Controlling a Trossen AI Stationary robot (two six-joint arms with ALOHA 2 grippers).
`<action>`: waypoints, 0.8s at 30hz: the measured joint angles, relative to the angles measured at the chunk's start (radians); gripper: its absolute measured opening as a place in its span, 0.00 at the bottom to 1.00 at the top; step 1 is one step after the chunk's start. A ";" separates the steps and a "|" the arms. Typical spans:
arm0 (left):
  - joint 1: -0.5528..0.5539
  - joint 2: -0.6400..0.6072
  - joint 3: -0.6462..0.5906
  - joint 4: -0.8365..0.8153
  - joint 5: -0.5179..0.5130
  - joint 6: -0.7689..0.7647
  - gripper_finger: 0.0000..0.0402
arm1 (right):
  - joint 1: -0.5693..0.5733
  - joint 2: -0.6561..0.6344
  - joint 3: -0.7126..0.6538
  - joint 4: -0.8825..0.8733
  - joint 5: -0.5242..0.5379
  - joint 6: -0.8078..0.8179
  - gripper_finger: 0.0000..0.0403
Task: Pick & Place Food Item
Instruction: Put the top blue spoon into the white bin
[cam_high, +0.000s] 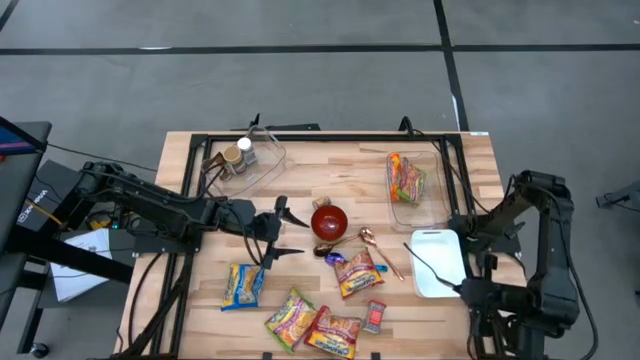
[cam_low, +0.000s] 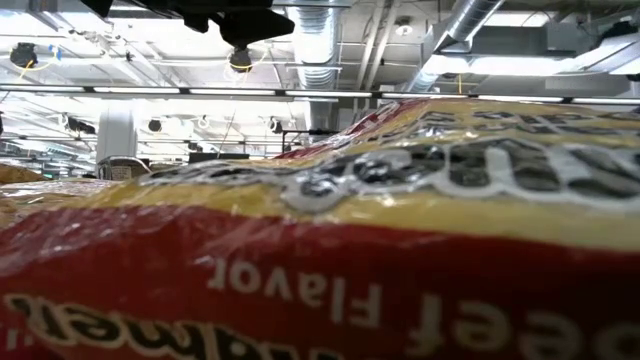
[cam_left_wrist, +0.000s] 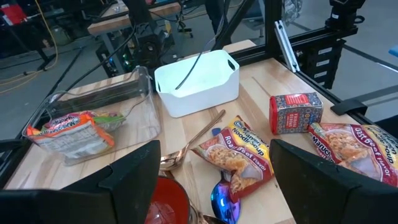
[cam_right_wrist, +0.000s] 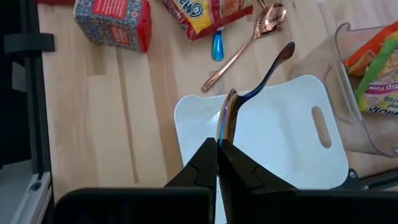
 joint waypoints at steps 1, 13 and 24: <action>0.000 0.000 0.000 0.000 0.000 0.000 0.74 | 0.000 -0.001 -0.002 0.001 0.006 -0.012 0.00; 0.000 0.000 0.000 0.001 0.004 0.001 0.74 | 0.031 -0.191 -0.167 -0.001 0.039 0.006 0.00; 0.000 0.000 0.000 0.001 0.003 -0.028 0.74 | 0.222 -0.163 -0.203 0.001 0.071 0.184 0.00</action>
